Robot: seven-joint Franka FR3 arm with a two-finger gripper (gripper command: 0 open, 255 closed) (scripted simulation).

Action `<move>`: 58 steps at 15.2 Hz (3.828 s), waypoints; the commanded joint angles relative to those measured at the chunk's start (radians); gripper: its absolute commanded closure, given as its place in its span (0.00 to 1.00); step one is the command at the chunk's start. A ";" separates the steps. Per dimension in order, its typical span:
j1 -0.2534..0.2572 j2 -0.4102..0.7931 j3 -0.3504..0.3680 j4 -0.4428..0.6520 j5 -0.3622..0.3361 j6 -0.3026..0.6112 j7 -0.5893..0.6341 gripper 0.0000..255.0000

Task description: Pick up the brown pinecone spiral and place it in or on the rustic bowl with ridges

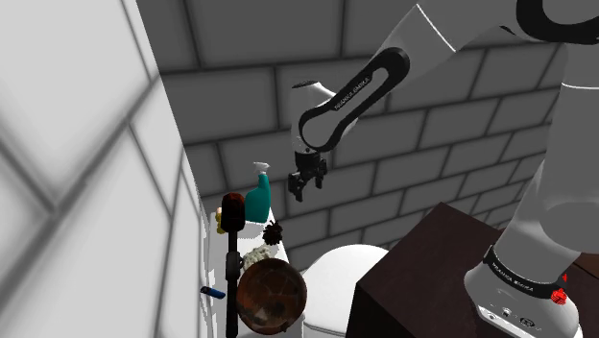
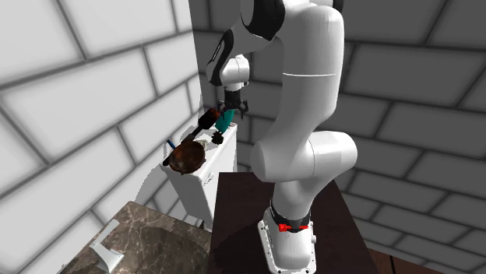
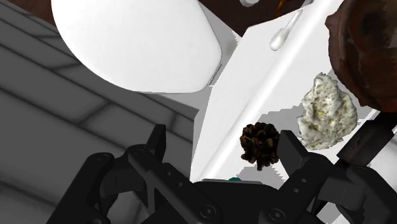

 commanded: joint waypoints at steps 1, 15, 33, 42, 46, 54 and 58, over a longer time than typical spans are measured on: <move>0.018 0.082 0.004 0.056 -0.014 0.028 0.025 0.00; 0.129 0.559 -0.009 0.537 -0.066 0.049 0.100 0.00; 0.140 0.631 -0.018 0.560 -0.073 0.097 0.105 1.00; 0.136 0.595 -0.014 0.544 -0.070 0.077 0.104 1.00; 0.131 0.552 -0.008 0.530 -0.065 0.048 0.104 1.00; 0.158 0.334 -0.079 0.075 -0.062 0.539 0.290 0.00; 0.168 0.392 -0.090 0.107 -0.064 0.565 0.292 0.00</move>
